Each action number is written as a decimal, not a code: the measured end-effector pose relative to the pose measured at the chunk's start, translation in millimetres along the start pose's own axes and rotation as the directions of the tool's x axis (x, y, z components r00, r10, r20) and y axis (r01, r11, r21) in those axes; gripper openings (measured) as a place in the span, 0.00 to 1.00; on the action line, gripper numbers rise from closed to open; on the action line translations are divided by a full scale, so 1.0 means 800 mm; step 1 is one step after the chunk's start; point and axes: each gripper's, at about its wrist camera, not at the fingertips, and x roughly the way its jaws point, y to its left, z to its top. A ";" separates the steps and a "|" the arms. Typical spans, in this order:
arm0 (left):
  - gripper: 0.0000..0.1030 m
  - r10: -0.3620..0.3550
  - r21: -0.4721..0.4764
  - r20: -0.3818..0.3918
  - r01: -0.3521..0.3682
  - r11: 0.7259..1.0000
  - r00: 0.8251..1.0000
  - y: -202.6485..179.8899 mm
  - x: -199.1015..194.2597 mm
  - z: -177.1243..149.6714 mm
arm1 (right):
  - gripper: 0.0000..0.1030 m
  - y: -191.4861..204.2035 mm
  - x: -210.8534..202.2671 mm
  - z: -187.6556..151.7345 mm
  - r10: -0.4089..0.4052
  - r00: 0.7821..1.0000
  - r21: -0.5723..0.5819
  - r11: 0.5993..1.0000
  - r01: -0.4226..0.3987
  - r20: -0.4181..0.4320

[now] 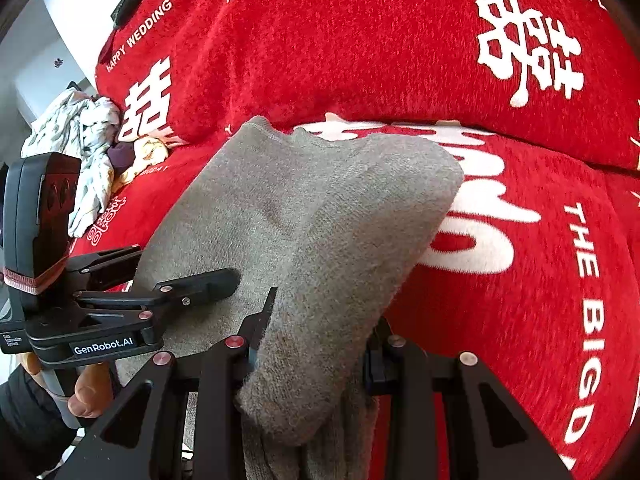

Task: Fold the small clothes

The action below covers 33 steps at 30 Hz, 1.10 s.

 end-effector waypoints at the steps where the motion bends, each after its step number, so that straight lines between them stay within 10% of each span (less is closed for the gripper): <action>1: 0.50 0.001 0.001 0.001 -0.001 1.000 1.000 0.000 -0.002 -0.004 | 0.34 0.001 -0.001 -0.004 0.000 1.000 -0.001 1.000 0.000 0.001; 33: 0.50 0.014 0.012 0.046 -0.015 1.000 0.999 0.015 -0.043 -0.099 | 0.34 0.072 -0.017 -0.081 -0.033 0.999 -0.088 0.995 0.036 0.034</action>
